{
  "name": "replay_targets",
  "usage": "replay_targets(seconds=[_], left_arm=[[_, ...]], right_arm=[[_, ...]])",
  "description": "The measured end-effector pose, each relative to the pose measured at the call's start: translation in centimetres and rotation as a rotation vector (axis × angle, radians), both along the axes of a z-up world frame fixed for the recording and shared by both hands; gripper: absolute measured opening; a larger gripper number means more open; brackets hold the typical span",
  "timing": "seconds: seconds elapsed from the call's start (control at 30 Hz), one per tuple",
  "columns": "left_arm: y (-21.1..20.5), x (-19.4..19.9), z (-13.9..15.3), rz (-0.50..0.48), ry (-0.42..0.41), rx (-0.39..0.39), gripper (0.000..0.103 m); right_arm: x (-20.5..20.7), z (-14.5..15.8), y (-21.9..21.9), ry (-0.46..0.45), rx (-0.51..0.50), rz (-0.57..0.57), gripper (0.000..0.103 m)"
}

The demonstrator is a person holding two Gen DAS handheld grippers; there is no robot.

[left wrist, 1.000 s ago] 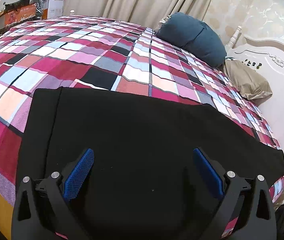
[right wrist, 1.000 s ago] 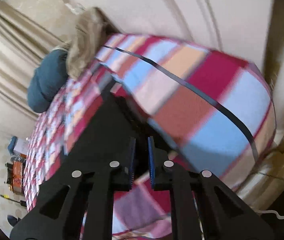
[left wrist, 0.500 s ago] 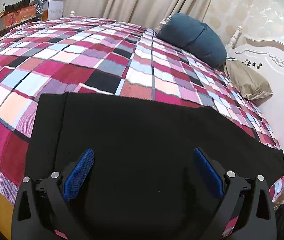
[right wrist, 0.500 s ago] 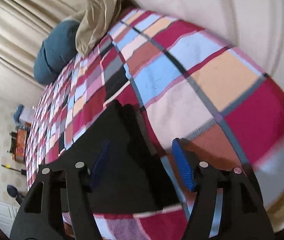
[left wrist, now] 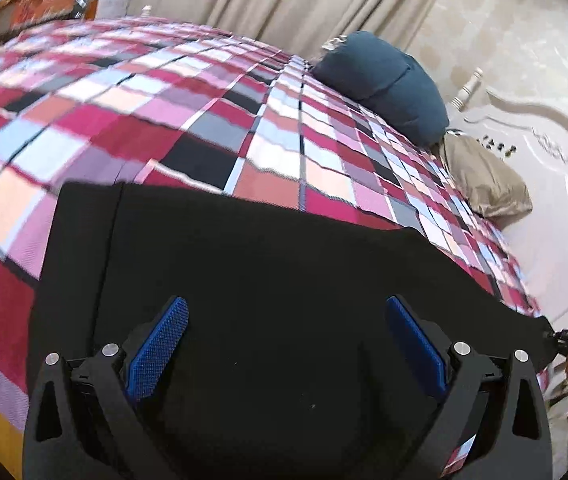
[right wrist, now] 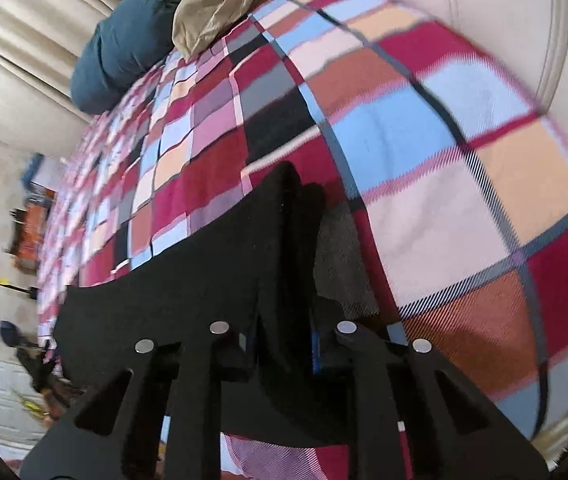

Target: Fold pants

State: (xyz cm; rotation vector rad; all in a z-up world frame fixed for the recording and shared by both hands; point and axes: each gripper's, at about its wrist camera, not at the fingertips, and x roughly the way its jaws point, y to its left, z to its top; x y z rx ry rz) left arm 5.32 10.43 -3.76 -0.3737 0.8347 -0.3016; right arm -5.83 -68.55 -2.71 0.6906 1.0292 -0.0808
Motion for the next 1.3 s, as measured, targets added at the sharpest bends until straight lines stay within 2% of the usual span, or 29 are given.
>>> replay_targets(seconds=[0.23,0.37,0.57,0.7,0.93,1.03,1.3], left_arm=[[0.1,-0.8,0.0,-0.034,-0.024,0.057,0.098],[0.6,-1.2,-0.3,-0.028,-0.028,0.031,0.098],[0.8,-1.8,-0.4,-0.030,-0.036,0.008,0.098],[0.9,-2.3,-0.4,-0.044,-0.043,0.010,0.098],[1.2,-3.1,-0.5,-0.049,-0.048,-0.004,0.098],[1.2,-3.3,-0.5,-0.053,-0.049,-0.003,0.098],[1.2,-3.4,-0.7,-0.044,-0.044,0.000,0.098]], right_arm=[[1.1,7.1,4.7,-0.019,-0.253,-0.004,0.017],[1.9,11.5,10.0,-0.067,-0.381,0.035,0.017],[2.9,15.5,19.4,-0.185,-0.433,0.138,0.017],[3.9,15.5,25.0,-0.219,-0.436,0.211,0.017],[6.2,12.9,33.7,-0.228,-0.447,0.297,0.017],[7.1,11.6,36.6,-0.216,-0.478,0.312,0.017],[8.3,8.3,42.2,-0.198,-0.479,0.348,0.017]])
